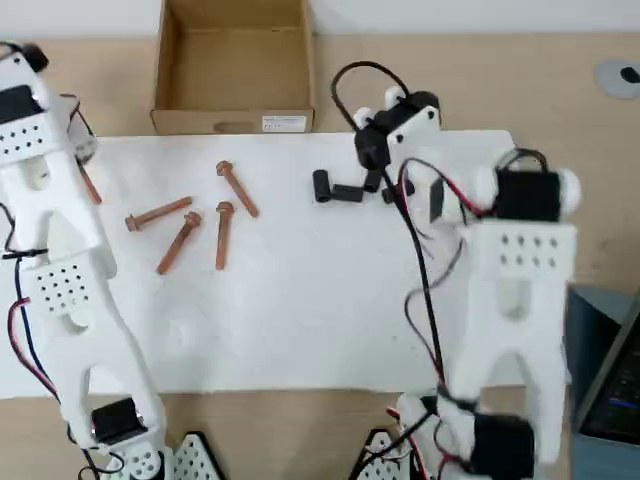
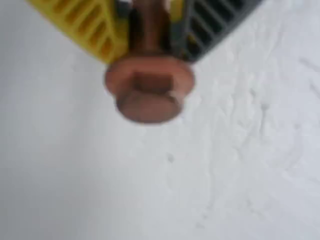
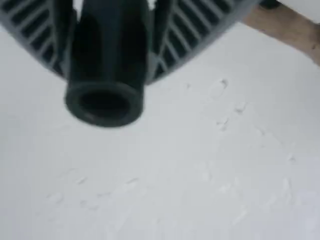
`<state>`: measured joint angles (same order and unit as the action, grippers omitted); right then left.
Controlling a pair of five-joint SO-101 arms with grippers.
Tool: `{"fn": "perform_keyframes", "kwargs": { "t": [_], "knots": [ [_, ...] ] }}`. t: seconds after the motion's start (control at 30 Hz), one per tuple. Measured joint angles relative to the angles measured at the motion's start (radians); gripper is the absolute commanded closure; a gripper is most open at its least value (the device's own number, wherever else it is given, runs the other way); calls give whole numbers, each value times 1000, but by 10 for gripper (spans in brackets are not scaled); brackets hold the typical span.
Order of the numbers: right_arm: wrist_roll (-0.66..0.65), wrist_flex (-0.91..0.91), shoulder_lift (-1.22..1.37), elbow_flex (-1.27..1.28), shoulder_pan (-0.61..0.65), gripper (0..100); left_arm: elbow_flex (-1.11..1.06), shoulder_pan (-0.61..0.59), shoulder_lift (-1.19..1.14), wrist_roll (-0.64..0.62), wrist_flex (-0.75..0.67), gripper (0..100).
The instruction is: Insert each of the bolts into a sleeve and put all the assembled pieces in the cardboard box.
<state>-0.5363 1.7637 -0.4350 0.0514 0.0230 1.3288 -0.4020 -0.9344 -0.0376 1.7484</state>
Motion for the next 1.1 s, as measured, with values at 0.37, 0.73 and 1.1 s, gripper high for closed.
{"fn": "perform_keyframes", "kwargs": {
  "t": [0.37,0.73,1.1],
  "knots": [
    [226,-2,-192,178,0,988,-628,153,555,0,0,999],
    [402,-114,-410,365,0,989,-1114,431,1100,2,-64,998],
    [460,-370,-818,764,0,989,-1758,548,1620,2,-468,998]
  ]
}}
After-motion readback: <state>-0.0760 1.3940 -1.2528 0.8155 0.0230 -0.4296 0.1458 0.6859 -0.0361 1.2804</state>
